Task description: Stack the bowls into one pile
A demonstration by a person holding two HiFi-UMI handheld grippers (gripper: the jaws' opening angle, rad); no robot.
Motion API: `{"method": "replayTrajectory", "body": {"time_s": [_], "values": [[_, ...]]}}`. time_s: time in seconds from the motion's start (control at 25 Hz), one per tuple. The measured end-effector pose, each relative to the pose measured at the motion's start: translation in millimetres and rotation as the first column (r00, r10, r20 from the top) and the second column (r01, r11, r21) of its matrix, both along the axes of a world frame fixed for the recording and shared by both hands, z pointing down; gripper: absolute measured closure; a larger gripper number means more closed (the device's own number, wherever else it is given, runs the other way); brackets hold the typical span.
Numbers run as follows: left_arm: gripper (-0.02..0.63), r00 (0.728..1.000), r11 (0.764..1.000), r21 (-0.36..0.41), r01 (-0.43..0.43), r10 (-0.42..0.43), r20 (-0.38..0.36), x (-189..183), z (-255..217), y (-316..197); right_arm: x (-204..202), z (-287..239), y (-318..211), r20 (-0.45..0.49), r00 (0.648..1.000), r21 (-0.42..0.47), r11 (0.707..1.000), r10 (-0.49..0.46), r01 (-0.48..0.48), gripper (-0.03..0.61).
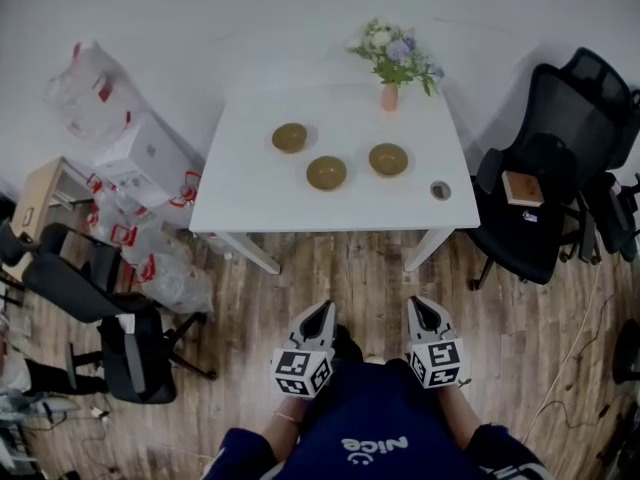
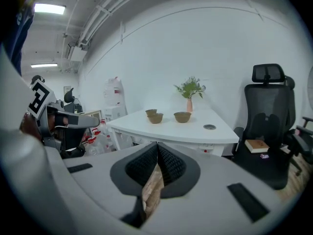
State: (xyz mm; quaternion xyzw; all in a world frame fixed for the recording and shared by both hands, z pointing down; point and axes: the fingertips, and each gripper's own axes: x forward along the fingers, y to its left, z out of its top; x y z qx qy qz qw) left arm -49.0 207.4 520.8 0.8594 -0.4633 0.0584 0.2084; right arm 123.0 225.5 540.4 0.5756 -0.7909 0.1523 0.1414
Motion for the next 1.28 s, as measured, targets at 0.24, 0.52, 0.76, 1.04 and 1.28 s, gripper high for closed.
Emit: {"method": "replayTrajectory", "body": {"time_s": [0.24,0.52,0.76,1.04,1.28], "values": [[0.595,0.998,0.997,0.047,-0.061,0.061,-0.007,-3.0,-11.4,-65.0,-0.9,-15.7,-56.3,-0.007,0.998,0.038,0.997,0.065,-0.064,0.555],[0.595,0.994,0.993,0.054,-0.107,0.107,-0.003,-21.6,-14.8,-133.9,-12.7,-19.1,-112.2,-0.002,0.99,0.039,0.989,0.142,-0.142,0.555],[0.595,0.99,0.989,0.053,-0.141,0.142,-0.009,-43.4,-11.4,-176.9,-33.5,-10.3,-143.7,0.001,0.981,0.023,0.981,0.193,-0.193,0.555],[0.595,0.984,0.984,0.051,-0.173,0.174,-0.021,-63.4,-7.8,-214.2,-57.0,-9.9,-178.2,0.003,0.974,0.029,0.974,0.226,-0.226,0.555],[0.595,0.99,0.99,0.047,-0.131,0.133,-0.037,-72.9,-8.6,-236.2,-51.7,-6.8,-192.9,-0.011,0.973,0.009,0.973,0.231,-0.231,0.555]]}}
